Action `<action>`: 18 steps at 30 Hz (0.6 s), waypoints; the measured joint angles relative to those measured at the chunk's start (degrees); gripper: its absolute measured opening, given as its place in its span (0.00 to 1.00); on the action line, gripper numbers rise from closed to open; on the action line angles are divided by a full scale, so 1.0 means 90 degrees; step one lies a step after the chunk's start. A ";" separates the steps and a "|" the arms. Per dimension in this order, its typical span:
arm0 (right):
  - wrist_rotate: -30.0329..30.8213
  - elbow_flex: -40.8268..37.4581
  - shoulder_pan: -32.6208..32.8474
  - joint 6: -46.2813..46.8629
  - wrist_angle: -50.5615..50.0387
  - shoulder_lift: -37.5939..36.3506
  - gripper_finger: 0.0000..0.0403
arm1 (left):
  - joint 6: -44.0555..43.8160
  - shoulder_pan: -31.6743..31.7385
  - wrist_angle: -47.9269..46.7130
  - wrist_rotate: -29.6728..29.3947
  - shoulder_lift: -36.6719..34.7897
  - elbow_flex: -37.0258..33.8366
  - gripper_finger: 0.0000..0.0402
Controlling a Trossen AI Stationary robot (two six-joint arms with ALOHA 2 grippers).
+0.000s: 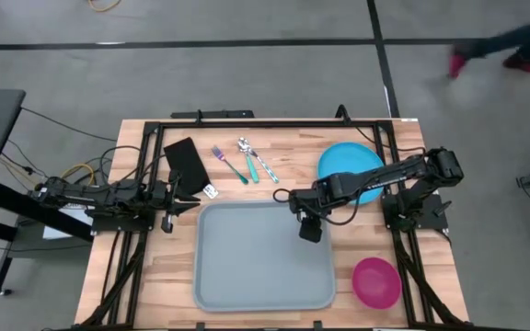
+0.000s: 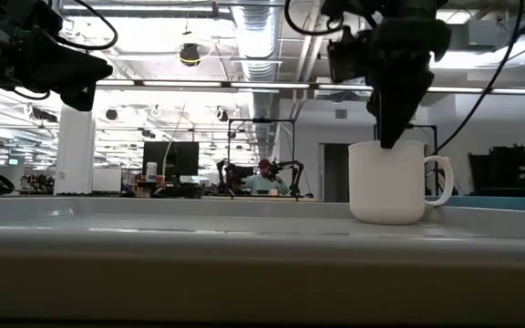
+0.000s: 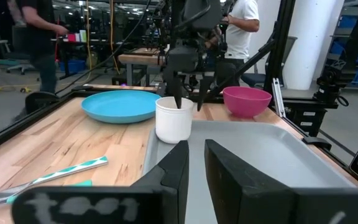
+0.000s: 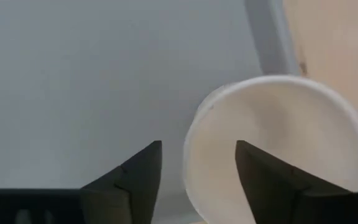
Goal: Set up tray
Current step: Put the blue plate on the gray serving tray to the bottom of the white mug
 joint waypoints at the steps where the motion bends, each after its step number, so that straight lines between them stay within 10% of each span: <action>1: 0.0035 0.0101 -0.0002 -0.0049 -0.0098 -0.0006 0.52 | 0.0000 0.0002 0.0000 0.0000 0.0000 0.0000 0.10; 18: 0.1013 0.0123 -0.0475 0.0152 -0.2031 -0.2275 0.54 | 0.0000 0.0000 0.0002 0.0002 0.0000 0.0000 0.10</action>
